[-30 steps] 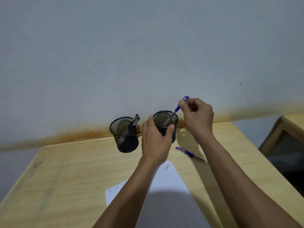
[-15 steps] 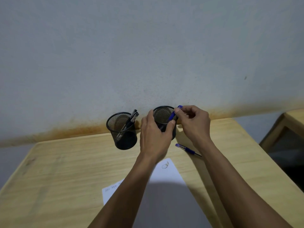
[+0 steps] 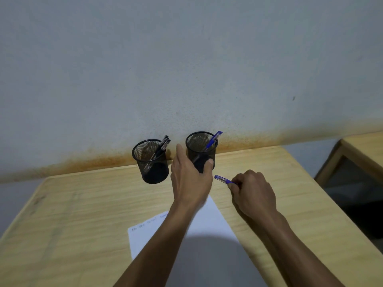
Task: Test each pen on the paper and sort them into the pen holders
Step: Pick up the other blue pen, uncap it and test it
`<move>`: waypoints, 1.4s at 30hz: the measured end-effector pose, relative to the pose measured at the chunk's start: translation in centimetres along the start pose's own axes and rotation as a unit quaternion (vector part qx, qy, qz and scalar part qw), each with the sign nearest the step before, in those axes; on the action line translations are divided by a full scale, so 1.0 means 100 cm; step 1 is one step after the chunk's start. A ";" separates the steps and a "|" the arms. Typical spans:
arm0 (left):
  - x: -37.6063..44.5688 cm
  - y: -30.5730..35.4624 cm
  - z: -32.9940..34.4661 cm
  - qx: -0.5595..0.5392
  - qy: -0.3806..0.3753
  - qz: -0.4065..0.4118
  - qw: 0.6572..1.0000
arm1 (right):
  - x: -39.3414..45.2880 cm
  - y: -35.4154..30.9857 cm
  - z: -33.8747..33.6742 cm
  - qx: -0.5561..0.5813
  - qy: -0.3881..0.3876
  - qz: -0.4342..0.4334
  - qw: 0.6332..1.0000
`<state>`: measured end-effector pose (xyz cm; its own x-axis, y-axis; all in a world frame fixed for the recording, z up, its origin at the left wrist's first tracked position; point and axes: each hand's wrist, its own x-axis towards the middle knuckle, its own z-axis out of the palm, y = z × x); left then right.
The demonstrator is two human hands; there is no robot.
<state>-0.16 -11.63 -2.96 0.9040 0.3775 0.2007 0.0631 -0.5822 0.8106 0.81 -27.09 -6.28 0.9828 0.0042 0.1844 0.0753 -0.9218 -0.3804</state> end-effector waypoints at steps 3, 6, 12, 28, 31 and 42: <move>-0.034 -0.012 -0.006 -0.008 0.007 0.076 0.997 | -0.008 -0.004 -0.004 -0.016 -0.004 -0.013 1.000; -0.053 -0.029 -0.018 0.056 0.000 0.185 0.981 | -0.024 -0.012 -0.021 0.089 -0.064 -0.053 0.993; -0.080 -0.052 -0.067 0.122 0.020 0.277 0.953 | -0.064 -0.036 -0.059 0.193 -0.127 -0.136 0.963; -0.154 -0.054 -0.135 0.006 0.055 0.191 0.980 | -0.141 -0.093 -0.053 0.559 -0.142 -0.012 0.817; -0.161 -0.057 -0.136 0.053 0.078 0.226 0.969 | -0.143 -0.093 -0.050 0.579 -0.167 0.012 0.798; -0.144 -0.058 -0.145 0.113 0.133 0.244 0.954 | -0.108 -0.108 -0.049 0.677 -0.147 0.145 0.706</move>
<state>-19.69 -3.25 -2.57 0.7117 0.1743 0.6806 -0.2200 -0.8647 0.4515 -11.47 -19.05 0.27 0.9672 0.1561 -0.2001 -0.2409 0.3156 -0.9178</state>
